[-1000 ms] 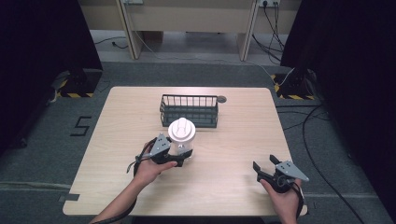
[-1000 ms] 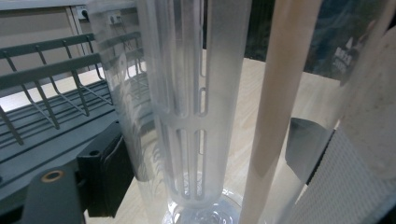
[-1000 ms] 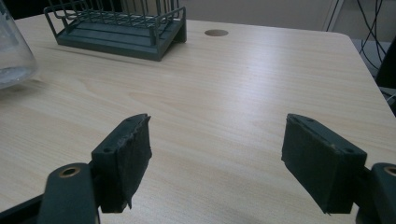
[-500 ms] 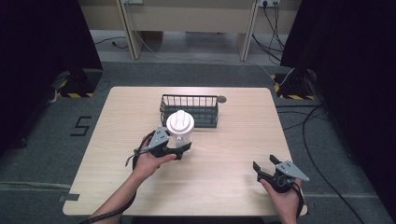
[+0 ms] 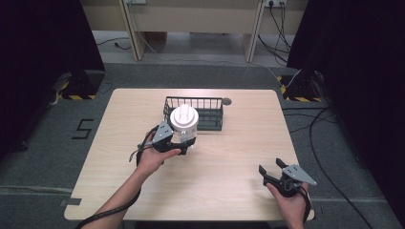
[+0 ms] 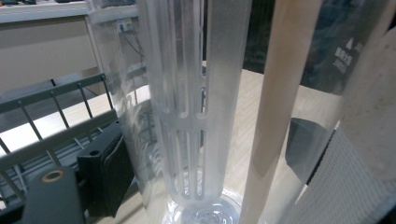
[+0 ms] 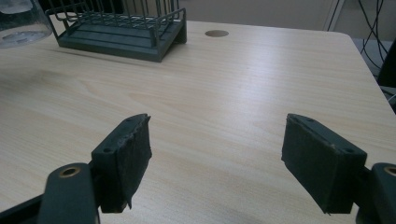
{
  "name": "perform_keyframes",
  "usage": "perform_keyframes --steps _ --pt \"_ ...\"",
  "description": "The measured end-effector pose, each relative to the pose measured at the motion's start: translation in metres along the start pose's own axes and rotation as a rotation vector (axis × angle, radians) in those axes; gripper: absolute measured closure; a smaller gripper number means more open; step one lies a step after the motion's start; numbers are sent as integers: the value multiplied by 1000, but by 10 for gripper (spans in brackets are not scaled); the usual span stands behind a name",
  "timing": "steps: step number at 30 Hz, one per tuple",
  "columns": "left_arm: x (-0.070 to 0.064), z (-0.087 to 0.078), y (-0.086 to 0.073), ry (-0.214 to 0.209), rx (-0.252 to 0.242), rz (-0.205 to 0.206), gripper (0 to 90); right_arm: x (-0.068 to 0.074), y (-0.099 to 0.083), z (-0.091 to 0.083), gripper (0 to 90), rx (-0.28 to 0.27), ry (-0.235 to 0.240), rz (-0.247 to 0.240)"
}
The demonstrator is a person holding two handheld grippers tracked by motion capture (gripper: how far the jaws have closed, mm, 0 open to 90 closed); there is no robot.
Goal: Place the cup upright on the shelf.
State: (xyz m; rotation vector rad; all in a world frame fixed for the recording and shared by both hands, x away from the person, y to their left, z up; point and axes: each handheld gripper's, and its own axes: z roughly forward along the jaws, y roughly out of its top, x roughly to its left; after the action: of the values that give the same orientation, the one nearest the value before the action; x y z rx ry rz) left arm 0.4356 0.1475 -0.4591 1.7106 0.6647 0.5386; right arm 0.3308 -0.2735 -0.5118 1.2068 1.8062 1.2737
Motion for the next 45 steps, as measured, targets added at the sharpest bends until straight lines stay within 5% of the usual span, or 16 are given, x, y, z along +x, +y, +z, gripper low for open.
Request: perform_keyframes --steps 45 --pt "43 24 63 91 -55 -2 178 0 0 0 242 -1 4 5"
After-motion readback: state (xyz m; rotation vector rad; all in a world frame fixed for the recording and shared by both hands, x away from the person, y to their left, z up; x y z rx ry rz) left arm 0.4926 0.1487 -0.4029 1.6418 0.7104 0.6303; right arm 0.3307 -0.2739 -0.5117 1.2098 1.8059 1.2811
